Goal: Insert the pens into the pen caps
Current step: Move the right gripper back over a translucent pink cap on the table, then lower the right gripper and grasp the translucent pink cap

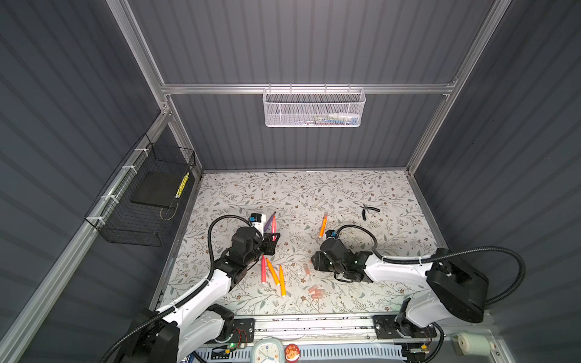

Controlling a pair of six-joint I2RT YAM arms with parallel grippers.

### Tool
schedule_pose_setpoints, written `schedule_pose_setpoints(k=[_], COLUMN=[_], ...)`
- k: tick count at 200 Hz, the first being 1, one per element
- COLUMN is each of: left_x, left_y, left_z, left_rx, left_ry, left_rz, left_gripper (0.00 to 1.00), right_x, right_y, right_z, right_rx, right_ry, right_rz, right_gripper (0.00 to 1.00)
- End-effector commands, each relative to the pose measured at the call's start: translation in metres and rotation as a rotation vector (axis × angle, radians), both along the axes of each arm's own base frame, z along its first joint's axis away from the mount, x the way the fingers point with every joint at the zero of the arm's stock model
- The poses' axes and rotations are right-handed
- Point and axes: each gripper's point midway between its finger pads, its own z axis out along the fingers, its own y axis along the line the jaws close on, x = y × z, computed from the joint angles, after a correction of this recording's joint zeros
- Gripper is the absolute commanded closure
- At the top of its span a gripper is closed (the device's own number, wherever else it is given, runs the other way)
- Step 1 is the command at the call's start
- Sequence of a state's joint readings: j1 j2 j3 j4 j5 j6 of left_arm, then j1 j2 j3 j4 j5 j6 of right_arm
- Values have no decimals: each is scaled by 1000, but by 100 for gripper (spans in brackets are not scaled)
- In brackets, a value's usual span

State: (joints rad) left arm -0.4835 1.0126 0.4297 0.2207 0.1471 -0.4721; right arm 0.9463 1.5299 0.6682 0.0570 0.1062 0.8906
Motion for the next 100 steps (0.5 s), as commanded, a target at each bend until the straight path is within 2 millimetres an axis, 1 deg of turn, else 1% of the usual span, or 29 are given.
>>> schedule_pose_setpoints(k=[1,38,64,100], left_x=[-5,-7,-6,-6], left_y=[0,2,3,3], left_z=[11,9,12,7], left_rx=[-2,1,4,14], left_ry=[-41,-40,-44,-38], left_rz=[-14,-10,-3,-5], left_gripper=[100,100,100,100], right_x=[0,6,10,15], right_y=[10,15,17,21], right_z=[-5,-12,-18,-24], right_rx=[-12,-27,-70,-105], right_ry=[29,31,40,46], right_rz=[17,11,10,12], right_gripper=[48,48,48,51])
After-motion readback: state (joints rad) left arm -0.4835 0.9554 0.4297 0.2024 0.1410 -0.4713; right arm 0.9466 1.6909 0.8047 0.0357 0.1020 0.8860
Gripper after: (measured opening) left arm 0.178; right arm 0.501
